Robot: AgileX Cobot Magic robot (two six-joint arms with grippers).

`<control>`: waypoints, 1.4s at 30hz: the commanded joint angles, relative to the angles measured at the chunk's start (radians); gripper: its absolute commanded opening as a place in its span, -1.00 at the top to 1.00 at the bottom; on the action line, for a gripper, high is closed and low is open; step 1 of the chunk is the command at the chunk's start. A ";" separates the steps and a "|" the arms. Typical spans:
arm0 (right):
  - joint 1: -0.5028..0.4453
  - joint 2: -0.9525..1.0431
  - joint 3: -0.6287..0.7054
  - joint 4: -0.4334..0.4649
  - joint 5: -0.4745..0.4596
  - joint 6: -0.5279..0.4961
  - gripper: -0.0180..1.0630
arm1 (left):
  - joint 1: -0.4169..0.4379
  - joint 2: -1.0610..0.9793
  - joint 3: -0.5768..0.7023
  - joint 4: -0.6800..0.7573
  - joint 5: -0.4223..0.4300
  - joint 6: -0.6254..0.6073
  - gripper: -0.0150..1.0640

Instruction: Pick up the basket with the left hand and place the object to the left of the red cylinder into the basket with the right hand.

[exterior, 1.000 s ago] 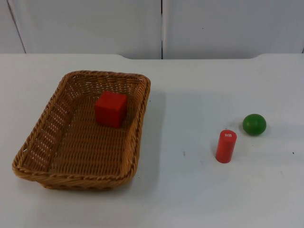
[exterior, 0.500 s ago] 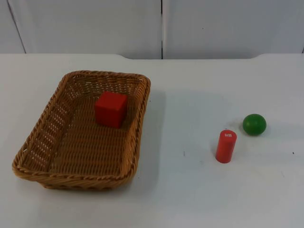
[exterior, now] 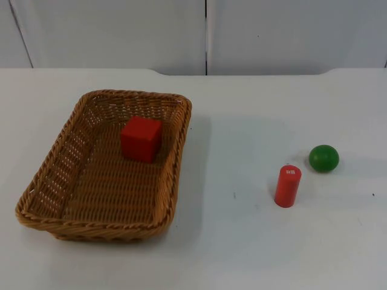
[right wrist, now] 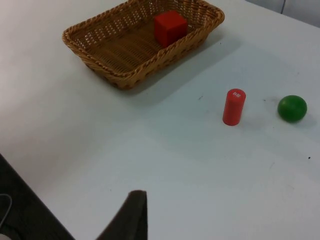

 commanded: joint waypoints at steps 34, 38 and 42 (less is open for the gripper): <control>-0.058 -0.004 -0.001 -0.002 -0.009 -0.001 -0.99 | -0.069 -0.005 0.006 -0.011 0.004 -0.009 -0.97; -0.145 -0.004 -0.001 -0.002 -0.009 -0.001 -0.99 | -0.069 -0.005 0.006 -0.011 0.004 -0.009 -0.97; -0.213 -0.004 -0.001 -0.002 -0.009 -0.001 -0.99 | -0.069 -0.005 0.006 -0.011 0.004 -0.009 -0.97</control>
